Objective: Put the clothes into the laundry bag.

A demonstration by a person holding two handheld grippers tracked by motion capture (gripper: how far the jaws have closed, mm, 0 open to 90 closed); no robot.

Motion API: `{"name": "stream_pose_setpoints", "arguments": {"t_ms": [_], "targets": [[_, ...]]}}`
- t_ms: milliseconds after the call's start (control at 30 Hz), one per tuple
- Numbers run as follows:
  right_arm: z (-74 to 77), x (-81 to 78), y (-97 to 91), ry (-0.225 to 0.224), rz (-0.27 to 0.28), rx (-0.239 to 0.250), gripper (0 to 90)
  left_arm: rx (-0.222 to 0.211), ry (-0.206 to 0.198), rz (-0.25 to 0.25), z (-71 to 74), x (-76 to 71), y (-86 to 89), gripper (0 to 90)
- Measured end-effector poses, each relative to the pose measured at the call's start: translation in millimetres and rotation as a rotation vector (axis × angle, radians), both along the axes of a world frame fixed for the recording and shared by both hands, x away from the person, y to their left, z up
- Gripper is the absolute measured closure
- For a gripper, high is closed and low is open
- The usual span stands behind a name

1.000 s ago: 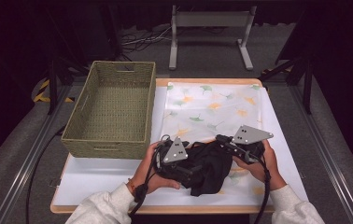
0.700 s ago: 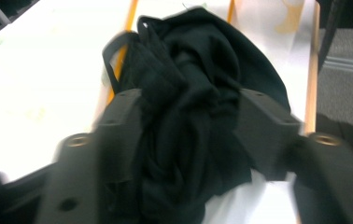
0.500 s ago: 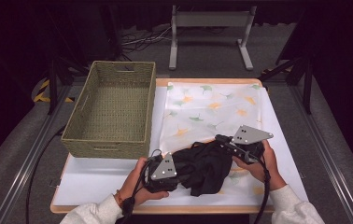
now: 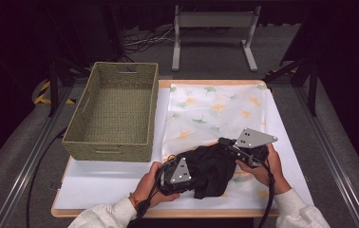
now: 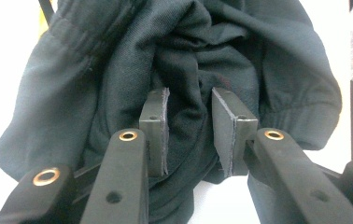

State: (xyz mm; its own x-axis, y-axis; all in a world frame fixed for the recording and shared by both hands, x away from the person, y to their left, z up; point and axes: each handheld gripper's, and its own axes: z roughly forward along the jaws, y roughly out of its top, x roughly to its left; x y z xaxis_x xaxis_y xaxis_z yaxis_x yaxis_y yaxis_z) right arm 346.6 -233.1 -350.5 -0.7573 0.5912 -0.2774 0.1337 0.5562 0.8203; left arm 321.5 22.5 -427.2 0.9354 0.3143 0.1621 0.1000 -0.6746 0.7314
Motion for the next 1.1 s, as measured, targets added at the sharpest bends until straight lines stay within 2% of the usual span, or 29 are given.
{"name": "stream_pose_setpoints", "arguments": {"t_ms": [67, 100, 233, 600, 1100], "targets": [[0.1, -0.4, 0.6, 0.0, 0.0, -0.001, 88.2, 0.002, 0.002, 0.004, -1.1, 1.5, -2.3, 69.0], [0.2, -0.4, 0.8, -0.002, 0.001, -0.004, 88.2, 0.013, -0.013, 0.015, -2.2, 3.1, -6.0, 70.0], [0.4, -0.5, 0.6, -0.002, 0.001, -0.004, 88.2, 0.01, -0.021, 0.026, -3.2, 7.9, -11.8, 70.5], [-0.1, -0.5, 0.9, -0.003, 0.002, -0.007, 88.2, -0.017, -0.007, 0.051, -5.5, 20.5, -23.1, 71.9], [-0.1, -0.6, 0.8, -0.003, 0.006, -0.006, 88.2, 0.007, -0.015, 0.083, -2.7, 30.3, -36.7, 80.7]]}}
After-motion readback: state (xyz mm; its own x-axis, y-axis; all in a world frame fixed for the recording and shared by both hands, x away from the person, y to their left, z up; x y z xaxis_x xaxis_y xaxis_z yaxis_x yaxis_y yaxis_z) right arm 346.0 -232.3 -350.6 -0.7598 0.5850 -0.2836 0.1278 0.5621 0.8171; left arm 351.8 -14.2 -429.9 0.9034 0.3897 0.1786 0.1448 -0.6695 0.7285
